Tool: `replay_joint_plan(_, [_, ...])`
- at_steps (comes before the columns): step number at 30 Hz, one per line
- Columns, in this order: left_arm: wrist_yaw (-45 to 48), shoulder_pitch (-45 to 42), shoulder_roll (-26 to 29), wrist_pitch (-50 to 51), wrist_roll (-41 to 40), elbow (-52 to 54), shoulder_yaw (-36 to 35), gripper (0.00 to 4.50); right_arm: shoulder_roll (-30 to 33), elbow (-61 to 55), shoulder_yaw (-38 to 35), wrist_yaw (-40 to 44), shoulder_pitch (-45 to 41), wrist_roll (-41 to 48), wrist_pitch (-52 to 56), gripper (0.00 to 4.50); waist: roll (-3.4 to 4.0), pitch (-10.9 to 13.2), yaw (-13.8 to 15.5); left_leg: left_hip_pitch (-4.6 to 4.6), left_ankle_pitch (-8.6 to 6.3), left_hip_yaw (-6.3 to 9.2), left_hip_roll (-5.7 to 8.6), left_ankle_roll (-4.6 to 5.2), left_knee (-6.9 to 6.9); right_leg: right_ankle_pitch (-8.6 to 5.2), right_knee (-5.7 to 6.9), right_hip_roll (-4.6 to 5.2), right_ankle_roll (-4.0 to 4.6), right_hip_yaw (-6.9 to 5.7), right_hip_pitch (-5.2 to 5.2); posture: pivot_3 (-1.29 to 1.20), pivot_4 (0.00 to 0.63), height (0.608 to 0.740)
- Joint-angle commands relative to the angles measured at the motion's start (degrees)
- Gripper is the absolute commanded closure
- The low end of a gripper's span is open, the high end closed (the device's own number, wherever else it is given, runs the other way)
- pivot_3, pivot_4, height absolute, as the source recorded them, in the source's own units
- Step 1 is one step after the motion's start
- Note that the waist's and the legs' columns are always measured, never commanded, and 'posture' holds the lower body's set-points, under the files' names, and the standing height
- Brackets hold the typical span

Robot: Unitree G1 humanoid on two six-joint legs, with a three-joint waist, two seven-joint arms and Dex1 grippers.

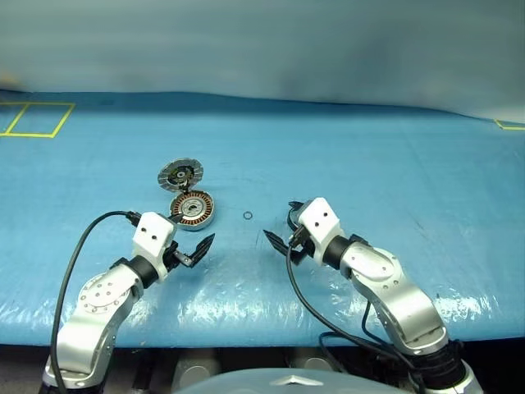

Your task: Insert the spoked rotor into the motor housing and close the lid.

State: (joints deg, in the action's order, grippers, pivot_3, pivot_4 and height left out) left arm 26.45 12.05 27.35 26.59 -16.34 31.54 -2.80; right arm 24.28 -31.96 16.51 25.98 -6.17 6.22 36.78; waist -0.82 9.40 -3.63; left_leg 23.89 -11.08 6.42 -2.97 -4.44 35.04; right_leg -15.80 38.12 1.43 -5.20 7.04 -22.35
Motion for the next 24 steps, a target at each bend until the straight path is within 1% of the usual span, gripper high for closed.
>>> replay_joint_plan(1, [-0.39,1.18,-1.3,-3.69,-0.24,1.28,-1.93,0.0,3.19,1.23,3.98,5.56,-7.81,-1.59,0.59,0.03,0.0,0.02,-0.18,0.0,0.0,-0.02,0.0,0.0,0.01,0.0,0.0,0.0,0.0,0.01,0.0,0.0,0.15,0.74])
replay_joint_plan(4, [-0.62,2.93,-2.21,-7.32,0.91,1.16,-2.19,0.0,4.55,4.2,8.54,9.34,-14.87,-3.08,2.19,0.03,0.02,0.05,-0.28,-0.05,0.0,-0.05,-0.02,0.0,0.01,0.06,0.01,0.0,0.03,0.0,0.0,0.0,0.15,0.74])
replay_joint_plan(8, [-1.07,6.46,-3.63,-13.04,3.18,0.89,-1.75,0.0,3.4,10.44,16.14,14.14,-25.95,-6.0,5.48,0.03,0.02,0.07,-0.24,-0.02,0.0,-0.02,-0.03,0.0,-0.05,0.06,0.0,-0.01,0.05,-0.02,-0.02,0.0,0.15,0.74])
replay_joint_plan(10, [-1.54,8.34,-4.42,-15.21,4.01,0.59,-1.84,0.0,2.7,13.45,19.55,16.61,-30.27,-7.48,4.68,0.03,0.02,0.08,-0.18,0.0,0.0,-0.02,-0.02,0.0,-0.04,0.07,-0.01,0.0,0.04,-0.02,-0.04,0.0,0.15,0.74])
replay_joint_plan(13, [-2.76,12.69,-6.14,-19.26,6.05,0.17,-1.39,0.0,-0.84,21.29,25.41,20.92,-38.28,-10.72,-0.69,0.03,0.05,0.1,-0.45,-0.01,0.0,-0.02,-0.03,0.0,-0.05,0.07,-0.01,0.0,0.04,-0.02,-0.05,0.0,0.15,0.74])
replay_joint_plan(16, [-4.04,16.16,-8.14,-22.62,7.39,0.17,-1.28,0.0,-5.66,30.44,29.13,22.54,-44.23,-14.12,-7.09,0.03,0.07,0.11,-0.71,-0.02,0.0,-0.06,-0.05,0.0,-0.06,0.07,0.02,-0.01,0.05,-0.02,-0.09,0.0,0.15,0.74])
replay_joint_plan(19, [-5.08,18.28,-9.53,-24.24,8.52,0.27,-1.09,0.0,-9.78,37.48,29.84,22.92,-47.23,-16.19,-11.59,0.03,0.09,0.13,-0.65,-0.01,0.0,-0.06,-0.07,0.0,-0.07,0.07,0.06,-0.02,0.06,-0.03,-0.14,0.0,0.15,0.74])
replay_joint_plan(22, [-5.97,20.9,-10.29,-26.87,10.87,0.18,-0.38,0.0,-15.51,45.79,30.06,23.62,-50.7,-17.25,-16.32,0.03,0.11,0.16,-0.64,0.0,0.0,-0.05,-0.05,0.0,-0.06,0.06,0.04,-0.01,0.06,-0.04,-0.18,0.0,0.15,0.74])
replay_joint_plan(24, [-6.48,22.03,-11.21,-27.85,10.83,0.35,-0.03,0.0,-18.18,50.75,29.73,23.66,-52.15,-18.16,-18.98,0.03,0.15,0.18,-0.87,0.0,0.0,-0.08,-0.05,0.0,-0.05,0.06,0.04,-0.01,0.06,-0.02,-0.19,0.0,0.15,0.74])
